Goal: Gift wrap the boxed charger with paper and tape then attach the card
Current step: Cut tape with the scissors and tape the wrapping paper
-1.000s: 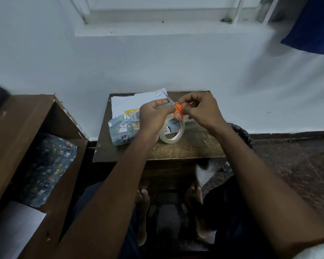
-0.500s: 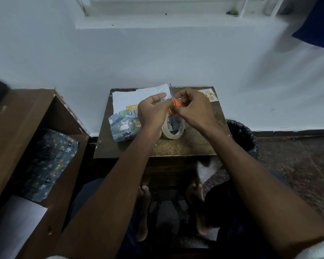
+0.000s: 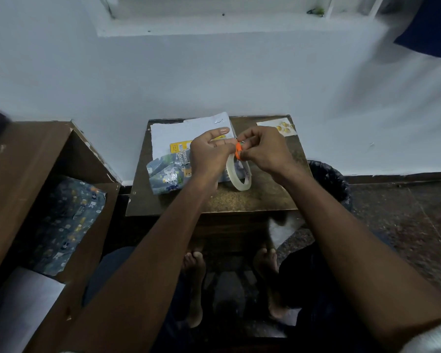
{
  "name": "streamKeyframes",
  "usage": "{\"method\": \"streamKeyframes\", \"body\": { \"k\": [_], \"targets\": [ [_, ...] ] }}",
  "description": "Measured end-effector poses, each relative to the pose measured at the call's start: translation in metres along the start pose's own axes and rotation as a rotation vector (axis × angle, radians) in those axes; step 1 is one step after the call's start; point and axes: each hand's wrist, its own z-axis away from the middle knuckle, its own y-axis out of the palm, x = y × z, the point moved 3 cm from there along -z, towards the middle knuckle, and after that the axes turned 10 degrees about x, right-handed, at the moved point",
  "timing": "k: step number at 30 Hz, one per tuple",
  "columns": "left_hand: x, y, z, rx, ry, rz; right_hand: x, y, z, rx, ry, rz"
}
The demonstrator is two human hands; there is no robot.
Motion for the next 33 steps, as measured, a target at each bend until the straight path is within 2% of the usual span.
{"method": "streamKeyframes", "body": {
  "k": [6, 9, 14, 18, 22, 24, 28, 33],
  "targets": [
    [-0.001, 0.001, -0.005, 0.020, 0.010, -0.026, -0.002, -0.001, 0.000, -0.086, 0.052, 0.088],
    [-0.004, 0.002, -0.006, 0.064, 0.008, -0.032, -0.001, -0.002, -0.003, -0.077, 0.078, 0.144],
    [-0.012, 0.006, -0.001, 0.204, 0.032, -0.057, -0.008, -0.006, -0.009, -0.026, 0.167, 0.017],
    [-0.016, 0.000, 0.002, 0.351, 0.032, -0.100, -0.009, -0.022, -0.009, 0.026, 0.140, -0.086],
    [-0.015, -0.006, 0.001, 0.429, -0.016, -0.084, -0.006, -0.039, -0.006, 0.028, 0.018, -0.120],
    [-0.016, -0.010, -0.002, 0.438, -0.042, -0.071, -0.003, -0.048, -0.005, 0.099, -0.068, -0.038],
    [-0.015, -0.016, -0.005, 0.456, -0.088, -0.044, -0.007, -0.053, -0.002, 0.299, -0.170, 0.316],
    [-0.019, -0.017, -0.007, 0.485, -0.087, -0.067, -0.008, -0.060, -0.001, 0.346, -0.125, 0.329]
  ]
}}
